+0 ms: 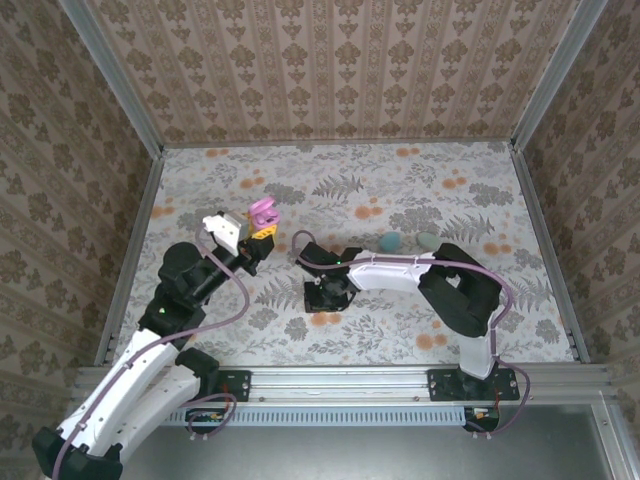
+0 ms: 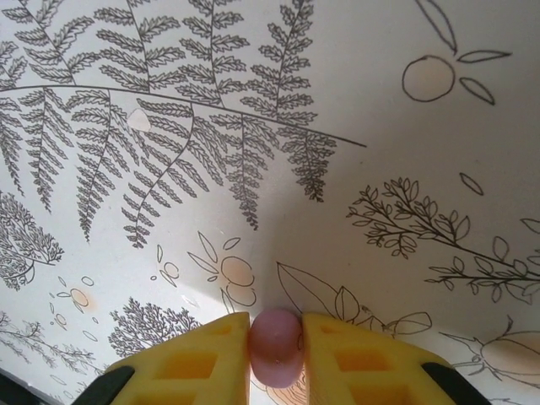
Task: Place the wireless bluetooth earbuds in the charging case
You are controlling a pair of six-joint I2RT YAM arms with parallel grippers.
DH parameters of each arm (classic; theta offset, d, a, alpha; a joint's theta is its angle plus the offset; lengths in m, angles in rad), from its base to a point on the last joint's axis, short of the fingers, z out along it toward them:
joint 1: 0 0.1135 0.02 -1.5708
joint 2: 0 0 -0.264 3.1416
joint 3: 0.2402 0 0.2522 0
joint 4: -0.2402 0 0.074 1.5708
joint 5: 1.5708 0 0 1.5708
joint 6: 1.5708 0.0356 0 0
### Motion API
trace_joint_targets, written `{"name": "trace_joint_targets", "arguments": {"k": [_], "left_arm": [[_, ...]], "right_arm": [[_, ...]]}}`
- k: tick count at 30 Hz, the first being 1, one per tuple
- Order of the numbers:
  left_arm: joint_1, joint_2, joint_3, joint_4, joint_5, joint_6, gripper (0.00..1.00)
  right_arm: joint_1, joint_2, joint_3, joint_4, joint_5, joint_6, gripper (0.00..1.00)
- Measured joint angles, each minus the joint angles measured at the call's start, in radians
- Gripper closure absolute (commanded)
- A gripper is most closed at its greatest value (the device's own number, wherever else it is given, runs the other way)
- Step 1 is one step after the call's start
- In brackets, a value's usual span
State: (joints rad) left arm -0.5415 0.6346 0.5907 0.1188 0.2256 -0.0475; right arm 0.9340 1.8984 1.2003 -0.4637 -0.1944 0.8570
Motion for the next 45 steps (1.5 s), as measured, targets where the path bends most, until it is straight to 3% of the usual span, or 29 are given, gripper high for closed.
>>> {"name": "trace_joint_targets", "arguments": {"k": [12,19,28,45], "left_arm": [[0.000,0.144,-0.010,0.020,0.057,0.017,0.68],[-0.040,0.241,-0.040,0.051,0.136,0.066,0.68],[-0.089,0.304,-0.041,0.112,0.222,0.120,0.68],[-0.107,0.357,-0.030,0.150,0.268,0.131,0.68]], "right_arm": [[-0.080,-0.341,-0.055,-0.087,0.100,-0.063,0.77],[-0.143,-0.491,0.002,-0.193,0.158,-0.130,0.77],[-0.154,-0.551,0.138,-0.245,0.166,-0.199,0.77],[-0.154,-0.514,0.166,-0.217,0.123,-0.226,0.77]]}}
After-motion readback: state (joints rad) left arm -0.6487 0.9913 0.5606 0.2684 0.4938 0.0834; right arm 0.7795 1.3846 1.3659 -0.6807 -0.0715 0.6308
